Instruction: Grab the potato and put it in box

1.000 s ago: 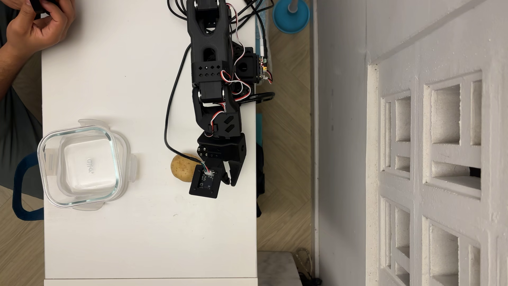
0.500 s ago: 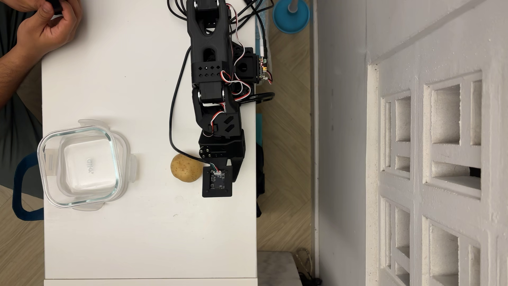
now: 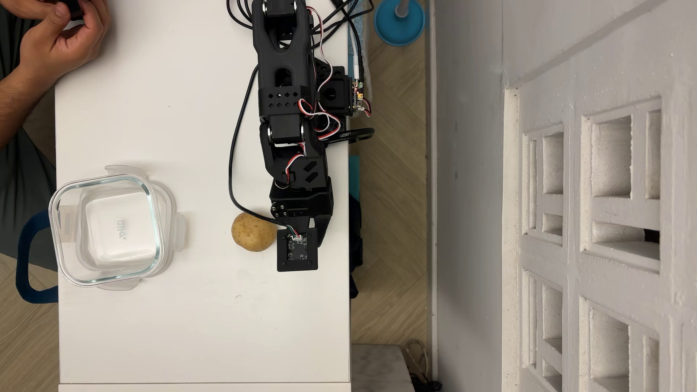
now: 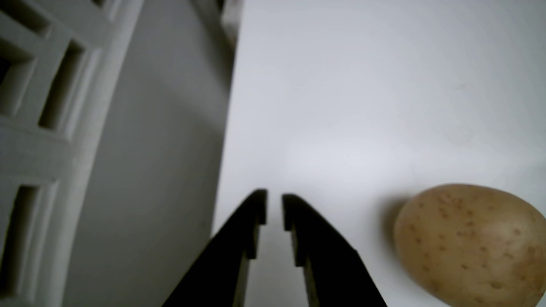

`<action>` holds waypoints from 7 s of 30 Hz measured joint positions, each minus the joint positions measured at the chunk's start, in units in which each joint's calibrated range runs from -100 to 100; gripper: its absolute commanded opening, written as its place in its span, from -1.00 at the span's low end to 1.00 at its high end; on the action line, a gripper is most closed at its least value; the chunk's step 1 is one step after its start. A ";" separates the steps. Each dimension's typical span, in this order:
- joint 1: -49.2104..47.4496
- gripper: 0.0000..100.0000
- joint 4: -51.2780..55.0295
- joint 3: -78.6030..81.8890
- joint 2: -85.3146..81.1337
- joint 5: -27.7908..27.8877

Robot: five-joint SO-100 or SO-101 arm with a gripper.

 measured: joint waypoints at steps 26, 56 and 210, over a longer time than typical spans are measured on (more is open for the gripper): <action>0.00 -0.94 0.00 0.00 0.00 -0.10; 45.40 -0.03 -11.18 -0.09 0.00 0.05; 25.29 0.23 -21.02 -12.45 50.90 -0.98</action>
